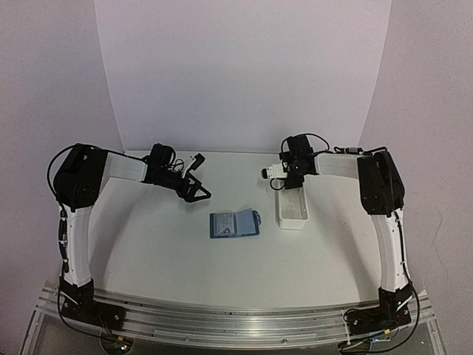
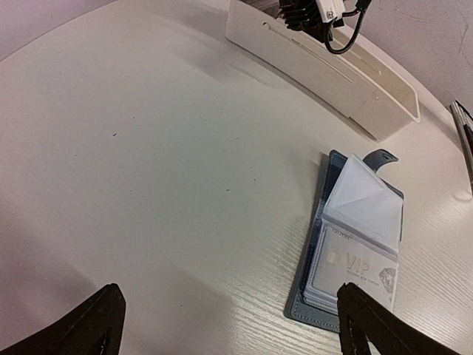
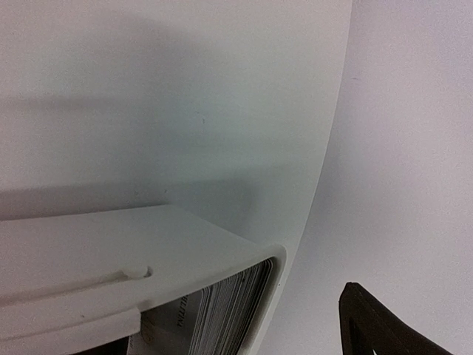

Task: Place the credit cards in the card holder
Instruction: Pick up the credit card from the storage box.

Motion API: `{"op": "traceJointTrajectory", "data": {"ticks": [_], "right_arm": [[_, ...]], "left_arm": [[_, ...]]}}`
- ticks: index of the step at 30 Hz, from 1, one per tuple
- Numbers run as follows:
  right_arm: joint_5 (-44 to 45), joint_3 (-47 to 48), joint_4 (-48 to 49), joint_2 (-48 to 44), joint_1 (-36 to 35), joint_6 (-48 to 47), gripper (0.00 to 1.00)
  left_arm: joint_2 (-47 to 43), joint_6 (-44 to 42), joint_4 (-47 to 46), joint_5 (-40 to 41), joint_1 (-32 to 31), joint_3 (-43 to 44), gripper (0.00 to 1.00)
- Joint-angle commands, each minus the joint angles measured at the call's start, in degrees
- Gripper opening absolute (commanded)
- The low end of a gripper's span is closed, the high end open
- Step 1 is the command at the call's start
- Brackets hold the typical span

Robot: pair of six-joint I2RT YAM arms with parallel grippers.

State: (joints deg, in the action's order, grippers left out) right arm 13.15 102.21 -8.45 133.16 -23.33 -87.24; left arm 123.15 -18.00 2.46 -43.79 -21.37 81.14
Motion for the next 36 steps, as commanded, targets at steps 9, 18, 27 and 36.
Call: {"op": "traceJointTrajectory", "data": {"ticks": [9, 18, 27, 36], "right_arm": [[1.19, -1.33, 1.94, -0.94, -0.07, 0.33, 0.56], [1.56, -1.35, 1.52, -2.26, -0.07, 3.20, 0.39], [0.08, -0.11, -1.58, -3.61, -0.11, 5.58, 0.14], [-1.00, 1.66, -6.05, -4.79, -0.09, 7.94, 0.00]], "left_arm": [[0.77, 1.62, -1.75, -0.98, 0.10, 0.33, 0.99], [0.75, 2.24, -1.77, -1.78, 0.10, 0.00, 1.00], [0.55, 2.12, -1.00, -2.18, 0.10, -0.11, 0.99], [0.29, 2.46, -0.22, -3.79, 0.07, -0.27, 1.00]]}}
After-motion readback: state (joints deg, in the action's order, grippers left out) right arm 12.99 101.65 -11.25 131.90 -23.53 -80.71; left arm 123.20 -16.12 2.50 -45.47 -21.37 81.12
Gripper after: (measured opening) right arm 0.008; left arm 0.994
